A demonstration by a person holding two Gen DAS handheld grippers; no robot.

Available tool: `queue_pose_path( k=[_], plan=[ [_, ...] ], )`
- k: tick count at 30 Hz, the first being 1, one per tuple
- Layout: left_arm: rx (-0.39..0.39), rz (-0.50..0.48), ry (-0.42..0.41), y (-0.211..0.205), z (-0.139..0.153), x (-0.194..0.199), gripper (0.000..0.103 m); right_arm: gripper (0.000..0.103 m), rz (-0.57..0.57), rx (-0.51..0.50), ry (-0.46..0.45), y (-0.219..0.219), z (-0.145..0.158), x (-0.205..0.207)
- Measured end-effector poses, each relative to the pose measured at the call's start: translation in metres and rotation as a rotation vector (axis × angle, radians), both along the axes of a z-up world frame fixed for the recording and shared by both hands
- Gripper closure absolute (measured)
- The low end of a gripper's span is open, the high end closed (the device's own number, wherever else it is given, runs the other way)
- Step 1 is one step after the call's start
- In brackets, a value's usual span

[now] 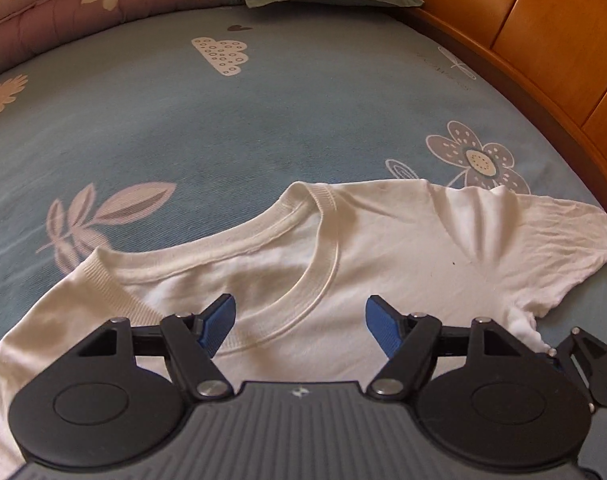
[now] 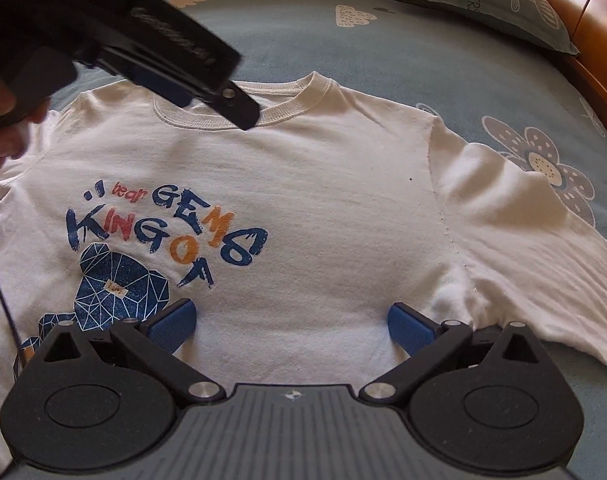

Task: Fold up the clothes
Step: 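Move both open tools back over the sweatshirt collar and body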

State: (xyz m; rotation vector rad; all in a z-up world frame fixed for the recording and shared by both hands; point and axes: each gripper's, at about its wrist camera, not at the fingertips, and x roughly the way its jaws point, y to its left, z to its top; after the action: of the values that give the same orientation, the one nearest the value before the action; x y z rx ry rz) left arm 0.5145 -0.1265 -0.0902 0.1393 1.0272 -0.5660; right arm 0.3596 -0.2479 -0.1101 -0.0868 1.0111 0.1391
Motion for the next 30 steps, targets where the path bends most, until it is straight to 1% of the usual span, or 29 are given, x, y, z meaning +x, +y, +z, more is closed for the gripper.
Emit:
queue_pose_path(
  k=[2, 4, 5, 8, 13, 15, 17, 21, 25, 27, 30],
  plan=[
    [0.017, -0.003, 0.011, -0.010, -0.010, 0.010, 0.030, 0.000, 0.004, 0.001, -0.013, 0.000, 0.000, -0.002],
    [0.013, 0.006, 0.000, -0.013, -0.015, 0.017, 0.028, 0.000, 0.007, 0.003, -0.026, 0.000, -0.001, -0.004],
    [0.017, 0.004, -0.006, -0.015, -0.015, 0.021, 0.025, 0.000, 0.009, 0.003, -0.032, -0.001, -0.001, -0.005],
    [0.018, 0.002, -0.007, -0.020, -0.014, 0.027, 0.024, 0.000, 0.017, 0.007, -0.053, -0.001, -0.001, -0.009],
    [0.000, -0.014, 0.011, -0.012, -0.005, 0.017, 0.024, 0.000, 0.040, 0.019, -0.095, -0.003, -0.001, -0.018],
    [-0.017, -0.018, 0.012, -0.002, 0.003, 0.003, 0.024, 0.000, 0.052, 0.023, -0.110, -0.004, -0.001, -0.021],
    [-0.014, -0.041, -0.013, 0.010, 0.012, -0.015, 0.024, 0.000, 0.094, 0.022, -0.109, -0.007, 0.001, -0.023],
    [0.041, -0.057, -0.036, 0.042, 0.029, -0.058, 0.024, 0.000, 0.196, 0.038, -0.071, -0.016, 0.009, -0.024],
    [0.077, -0.012, 0.004, 0.078, 0.041, -0.106, 0.024, 0.000, 0.292, 0.068, -0.054, -0.027, 0.021, -0.035],
    [0.068, 0.020, 0.036, 0.097, 0.042, -0.131, 0.024, 0.000, 0.338, 0.075, -0.058, -0.026, 0.027, -0.045],
    [0.043, 0.068, 0.060, 0.112, 0.037, -0.161, 0.024, 0.000, 0.423, 0.090, -0.074, -0.013, 0.034, -0.060]
  ],
)
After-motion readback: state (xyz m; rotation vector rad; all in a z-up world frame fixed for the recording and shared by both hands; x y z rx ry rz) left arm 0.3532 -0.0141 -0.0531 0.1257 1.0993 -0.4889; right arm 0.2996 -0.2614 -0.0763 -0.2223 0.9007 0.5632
